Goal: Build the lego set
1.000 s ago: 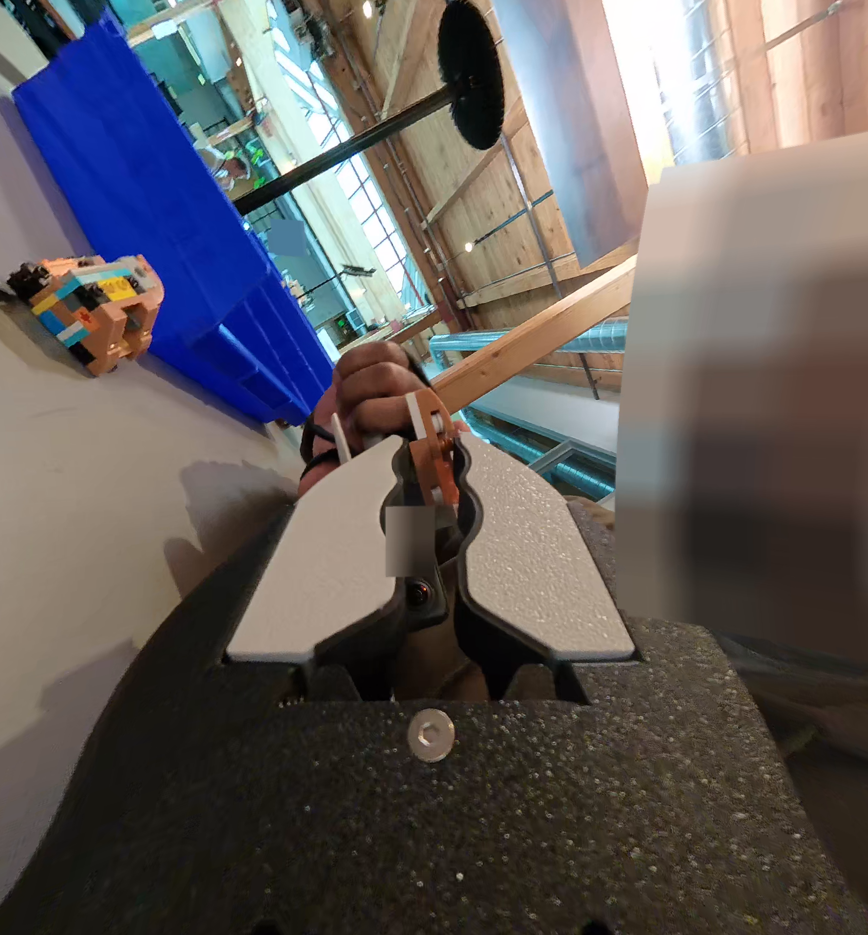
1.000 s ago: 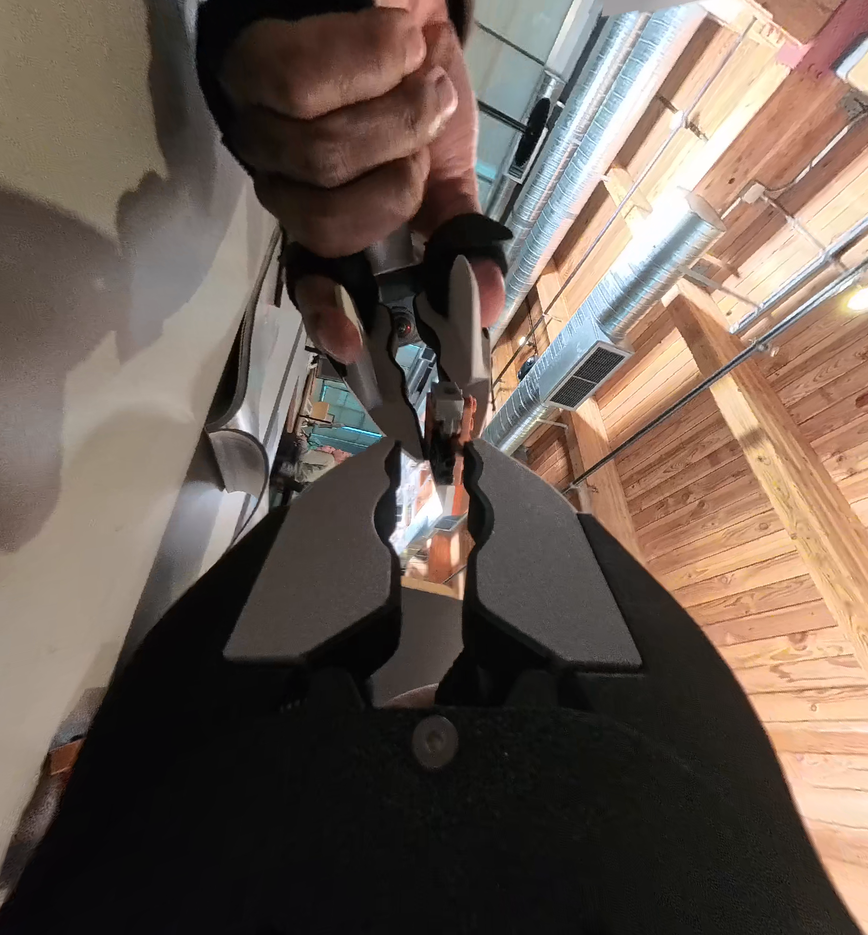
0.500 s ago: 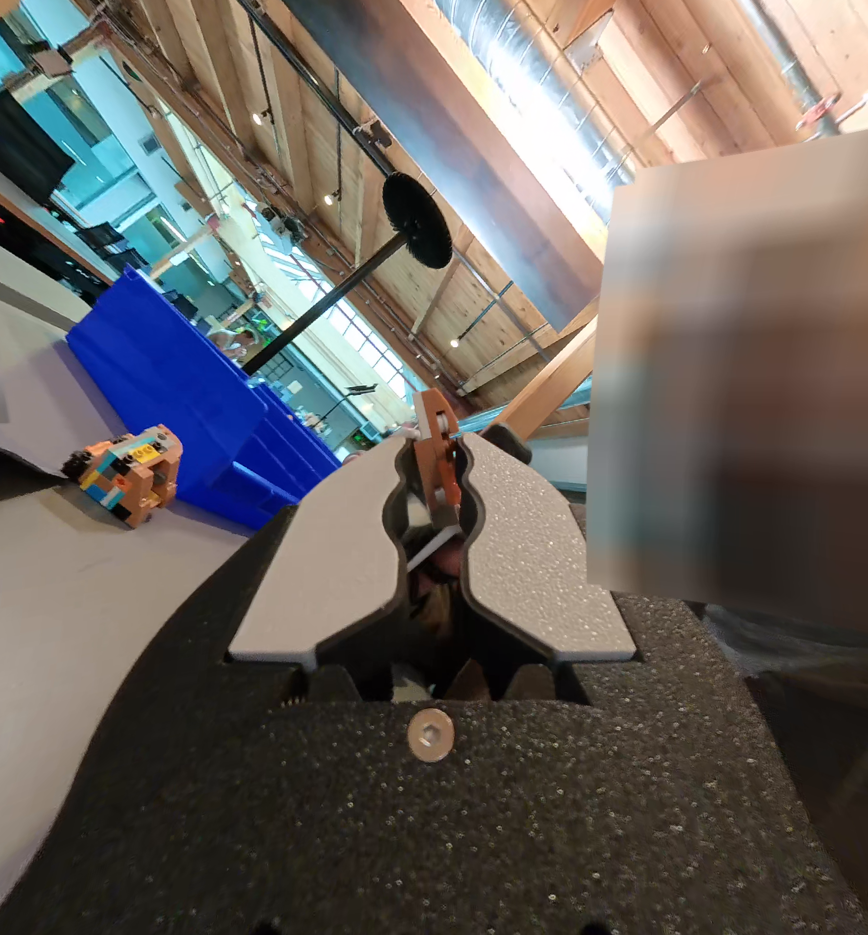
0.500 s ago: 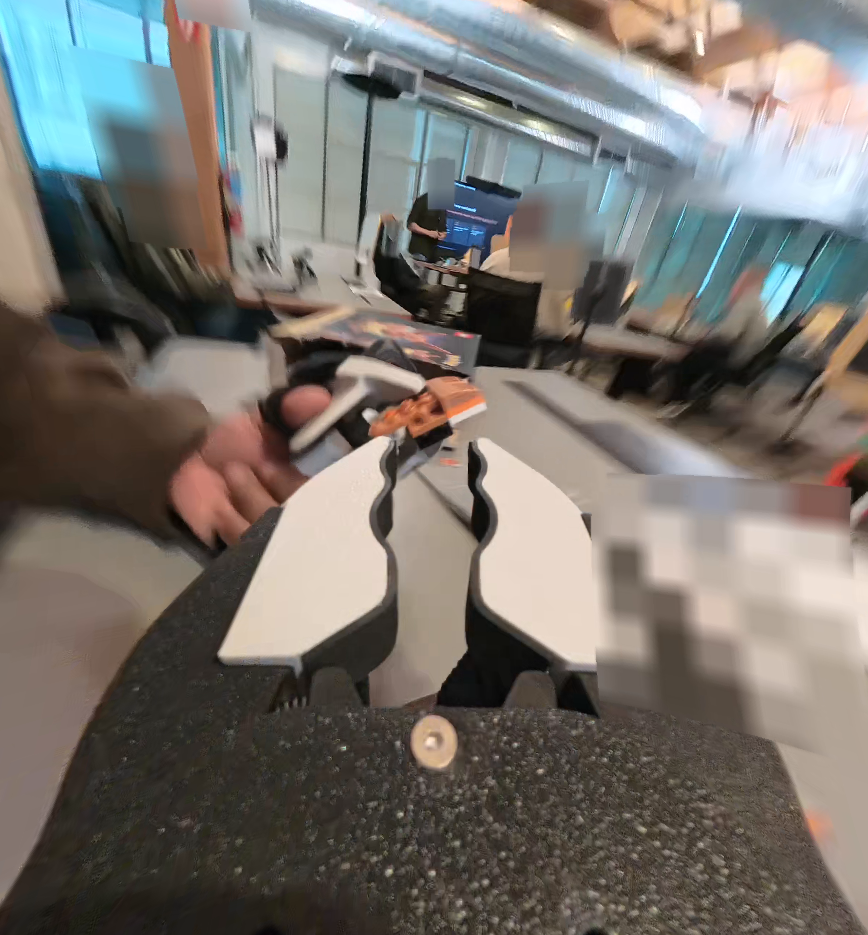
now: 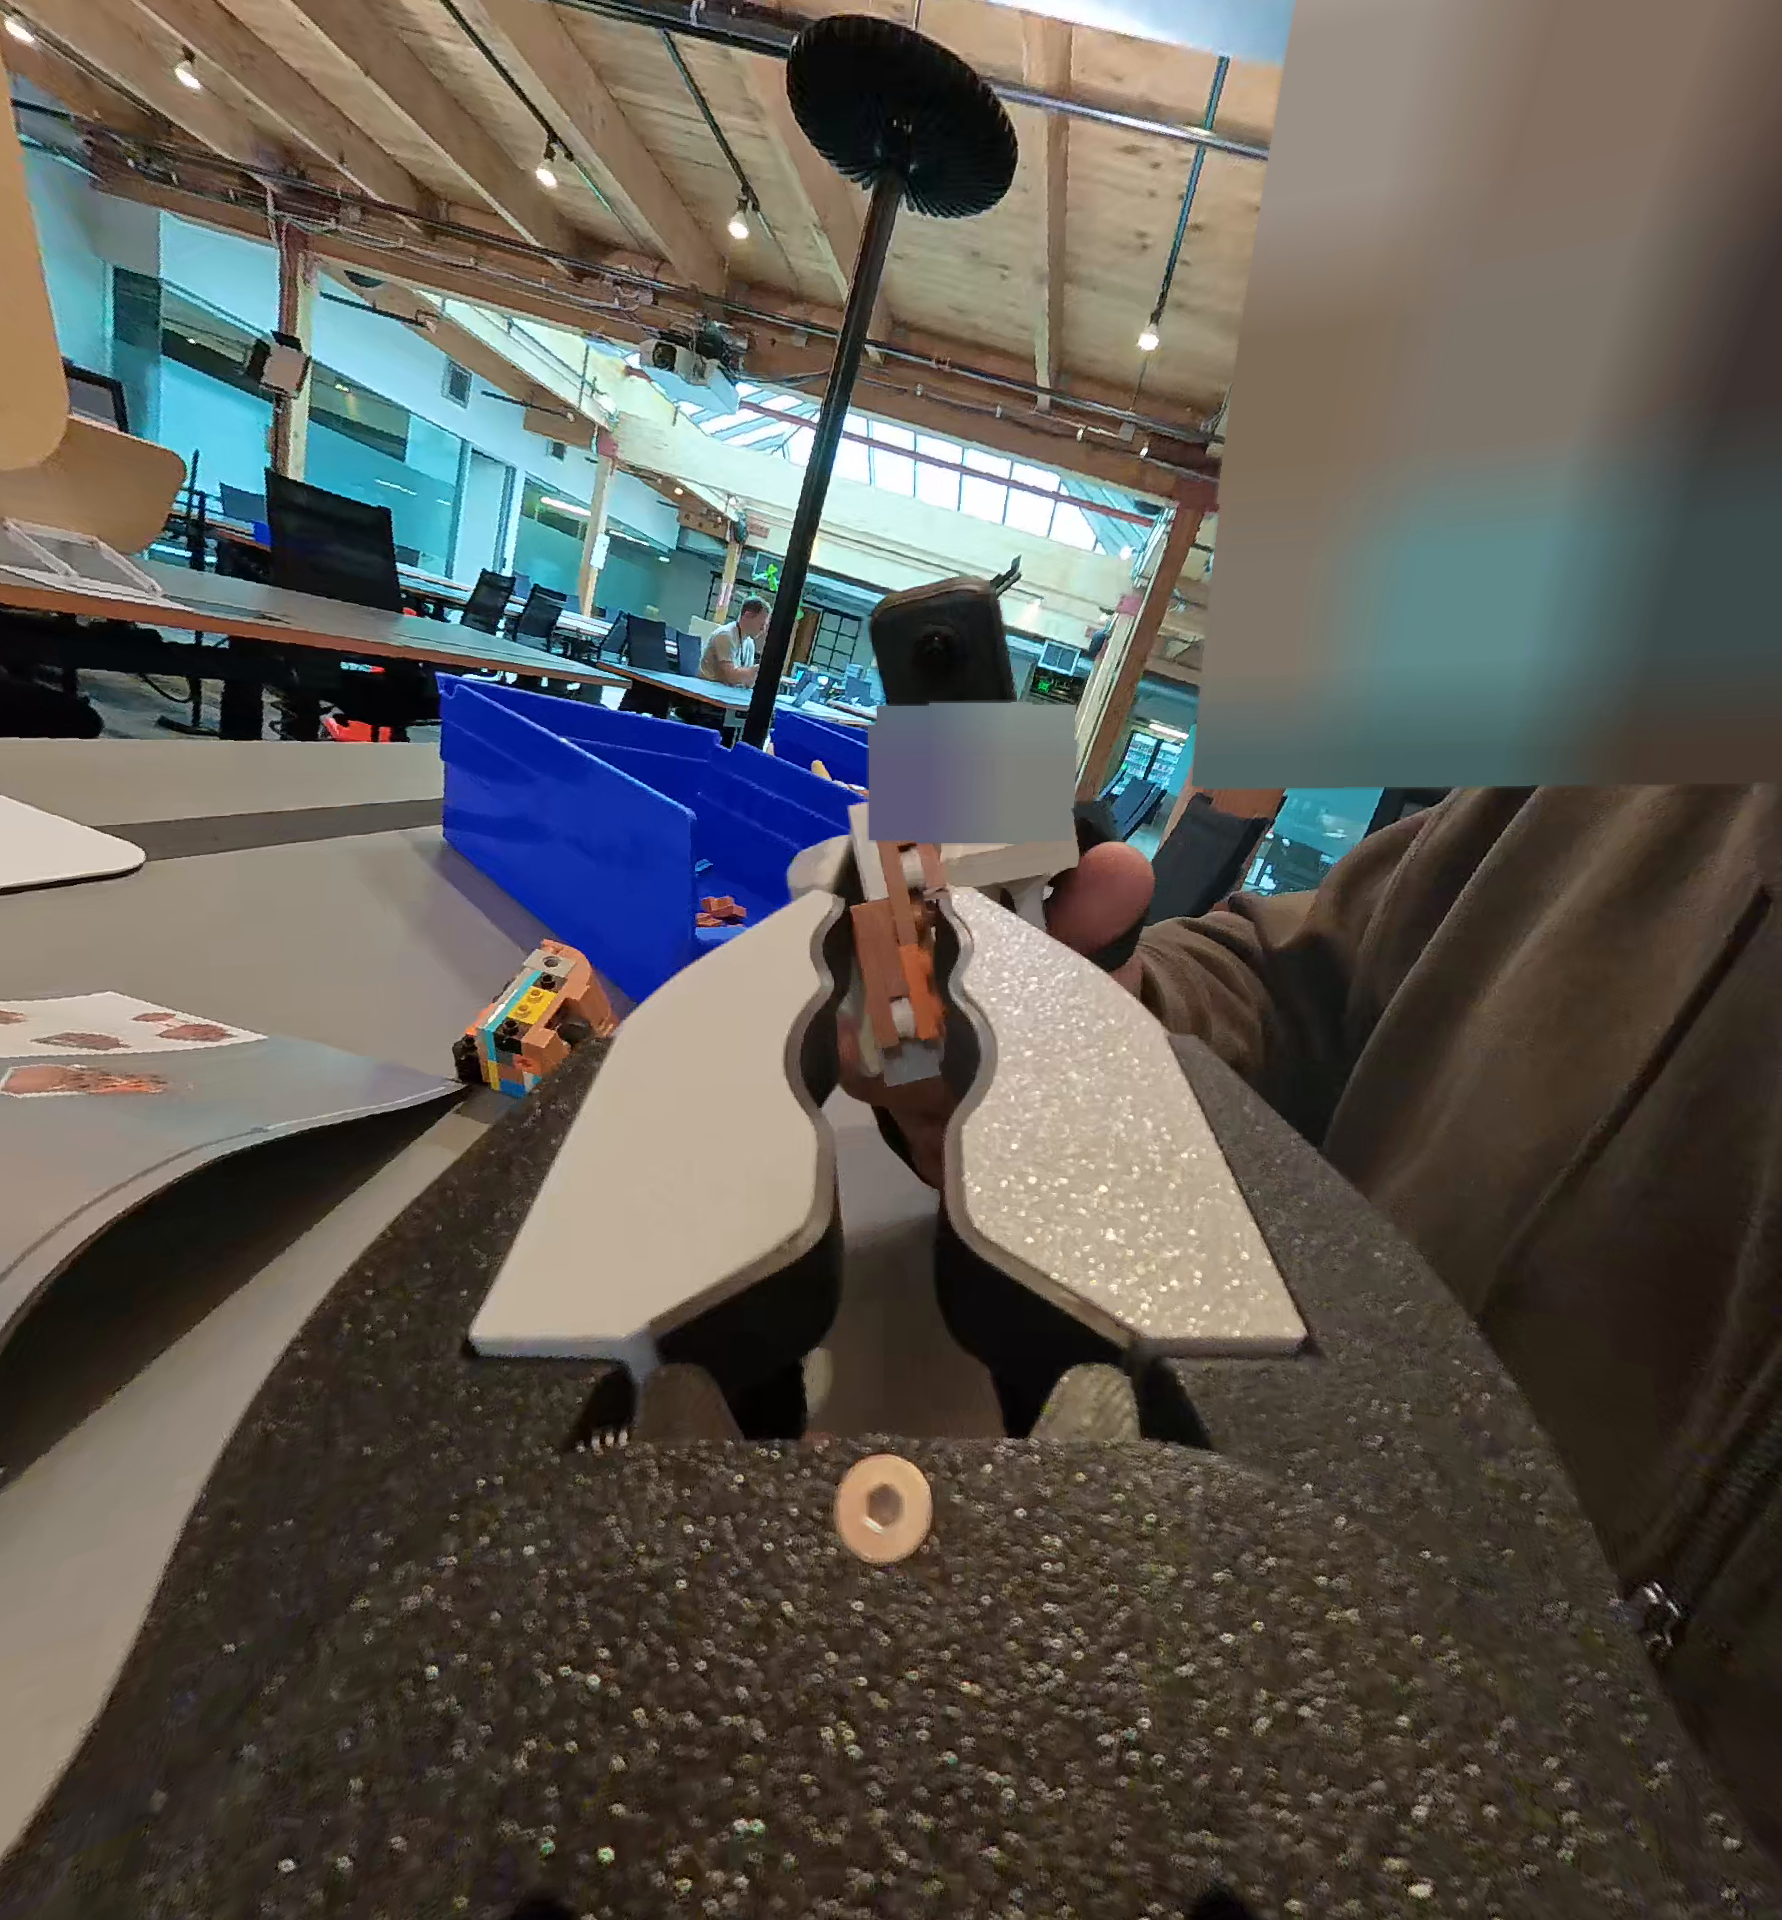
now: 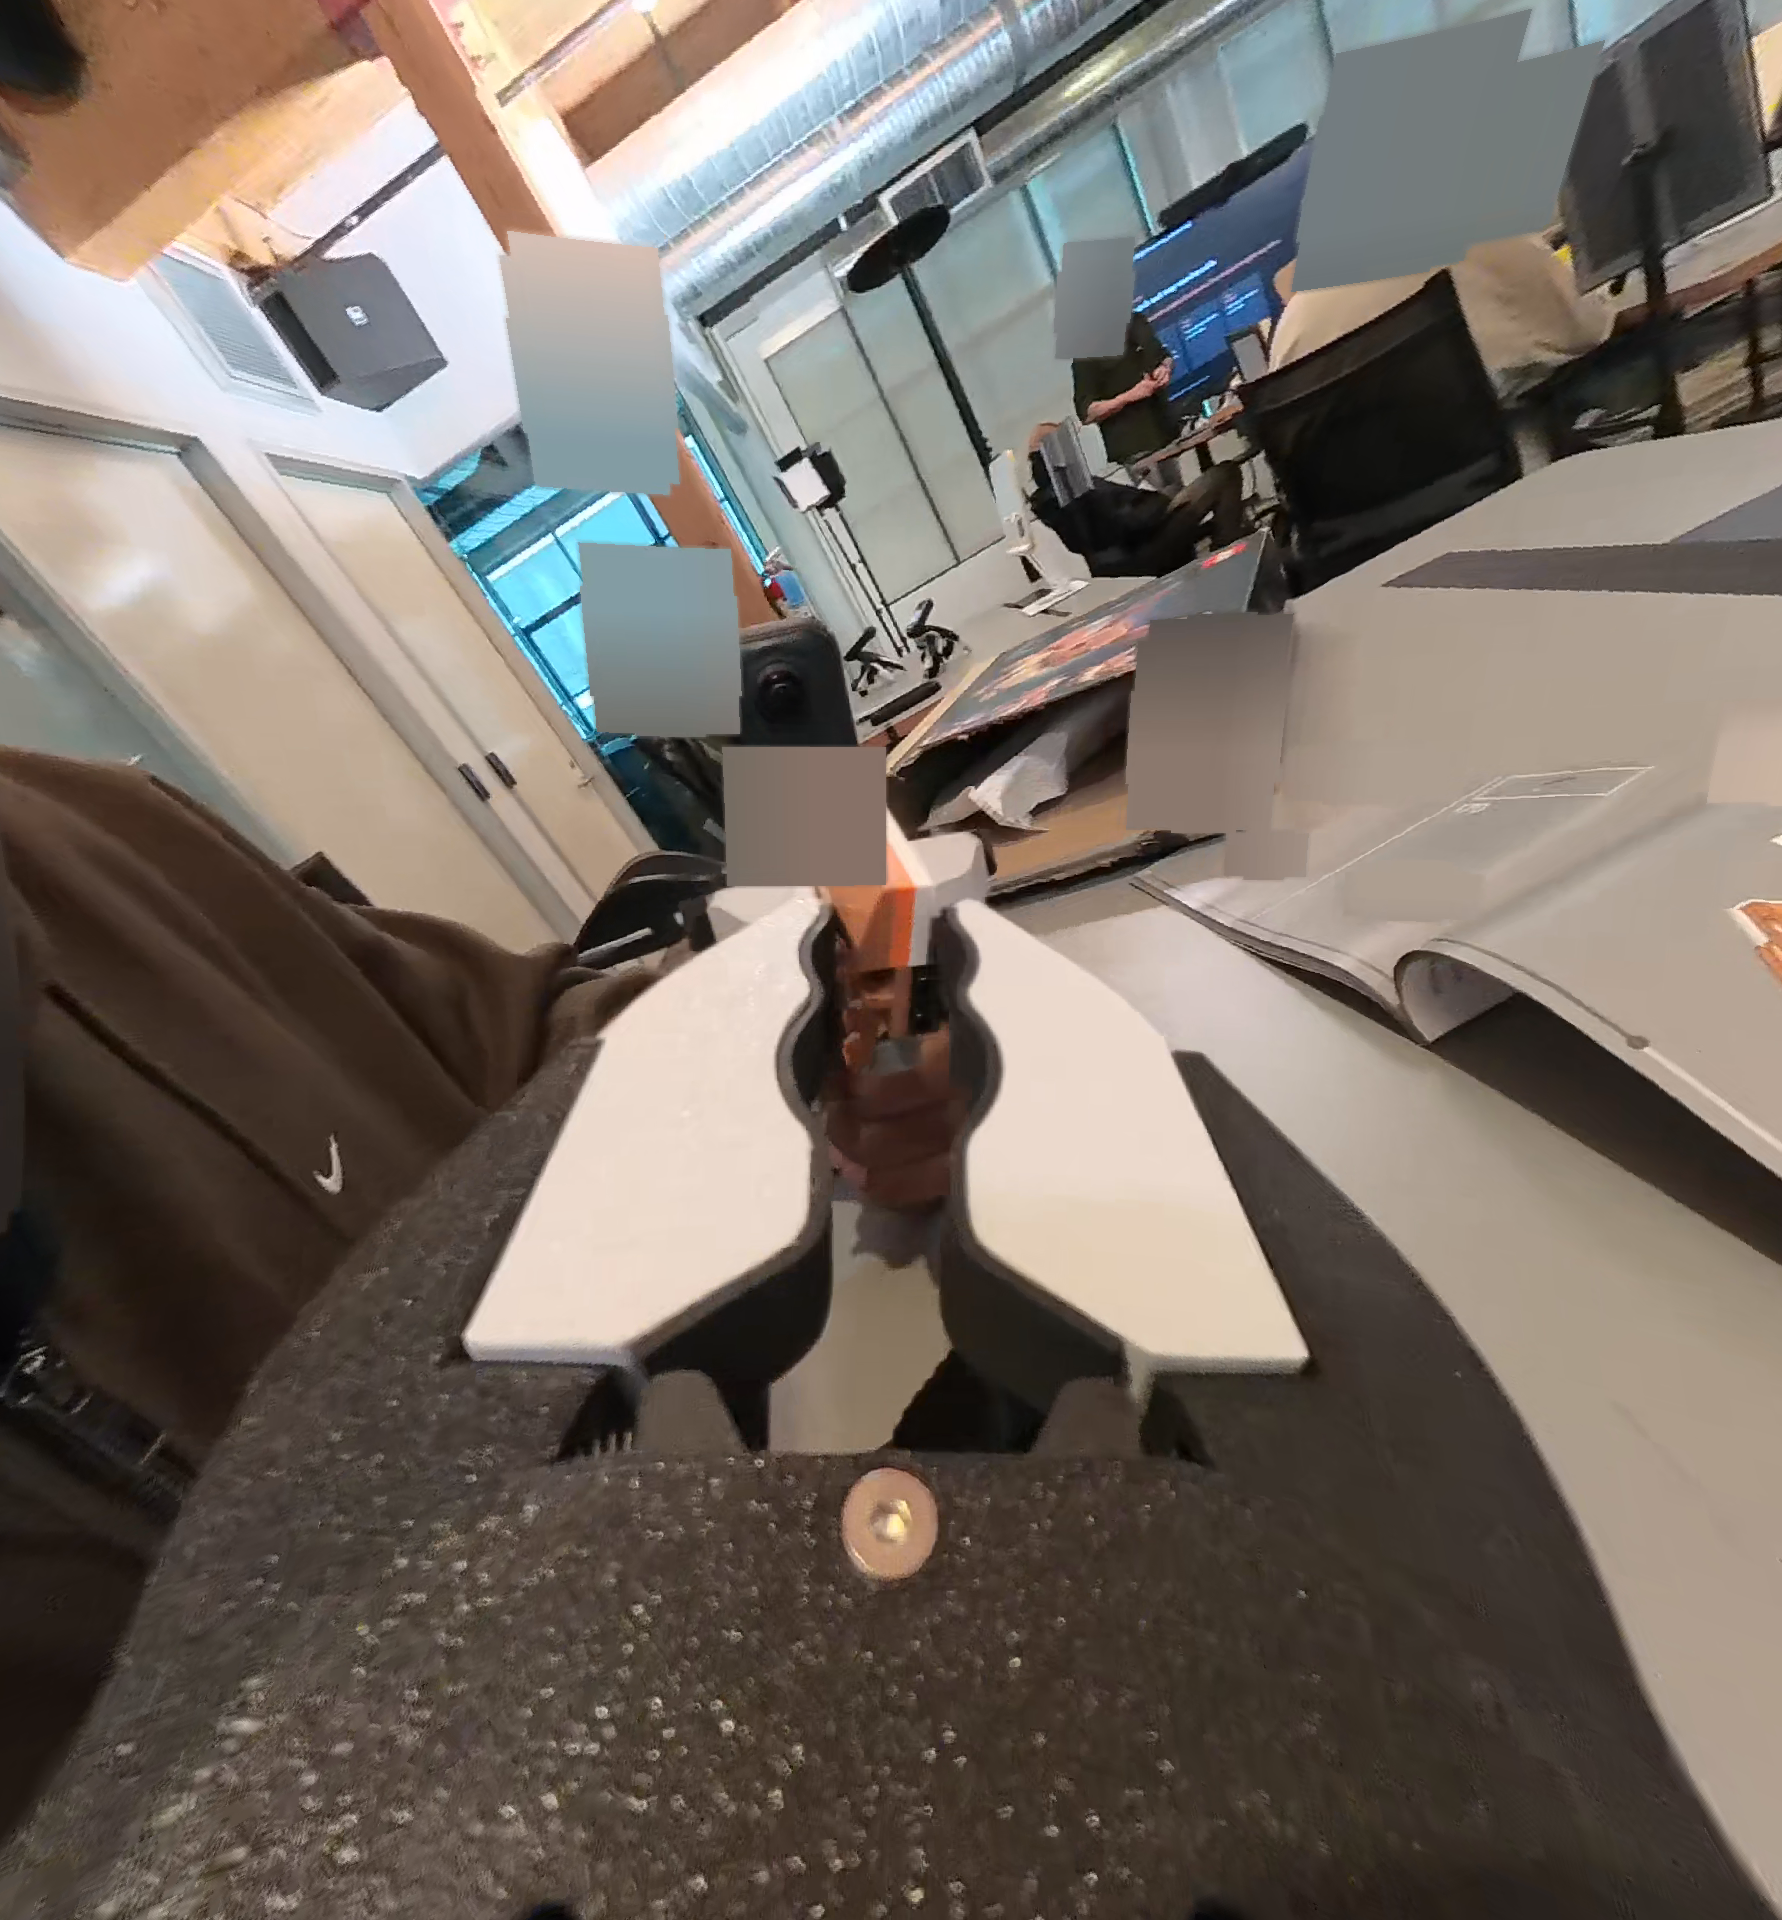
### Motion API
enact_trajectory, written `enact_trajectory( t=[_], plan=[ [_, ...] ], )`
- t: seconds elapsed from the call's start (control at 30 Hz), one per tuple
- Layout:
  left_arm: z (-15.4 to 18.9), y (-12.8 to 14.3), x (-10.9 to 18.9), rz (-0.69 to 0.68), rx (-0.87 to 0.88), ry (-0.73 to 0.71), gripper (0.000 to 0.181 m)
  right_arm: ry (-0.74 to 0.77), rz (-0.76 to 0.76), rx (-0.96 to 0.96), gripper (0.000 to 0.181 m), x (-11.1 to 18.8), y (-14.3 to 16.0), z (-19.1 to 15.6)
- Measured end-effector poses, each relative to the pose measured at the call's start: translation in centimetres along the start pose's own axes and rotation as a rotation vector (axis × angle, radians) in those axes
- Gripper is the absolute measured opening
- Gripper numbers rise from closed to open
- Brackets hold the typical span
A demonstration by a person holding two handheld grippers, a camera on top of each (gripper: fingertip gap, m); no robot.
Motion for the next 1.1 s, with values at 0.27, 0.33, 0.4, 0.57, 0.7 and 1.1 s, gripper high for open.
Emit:
enact_trajectory(
  t=[0.27,0.33,0.4,0.57,0.7,1.1],
  plan=[
    [-0.2,0.3,0.0,-0.045,-0.003,-0.022,0.015,0.027,-0.002,0.066,0.016,0.1,0.3,0.2],
    [-0.2,0.3,-0.1,-0.054,0.001,-0.026,0.015,0.025,0.007,0.056,0.016,0.2,0.4,0.4],
    [-0.3,0.4,-0.1,-0.061,0.009,-0.031,0.015,0.025,0.008,0.048,0.016,0.2,0.5,0.5],
    [-0.3,0.4,-0.1,-0.069,0.028,-0.026,0.015,0.019,0.009,0.05,0.016,0.3,0.6,0.6],
    [-0.3,0.3,-0.1,-0.078,0.042,-0.008,0.015,-0.012,0.012,0.029,0.015,0.4,0.7,0.6],
    [0.7,-0.1,-0.4,-0.064,-0.04,0.028,0.015,-0.086,0.001,-0.004,0.03,0.0,0.8,-0.1]
  ],
)
Point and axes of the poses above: each gripper's, where its closed fingertips meet, x back along the fingers, y out of its underside, z = x × y across the jaws, the point moved 5 cm from there along x, back along the fingers, and after that the axes turned 2 degrees about y, right-handed, at the moved point
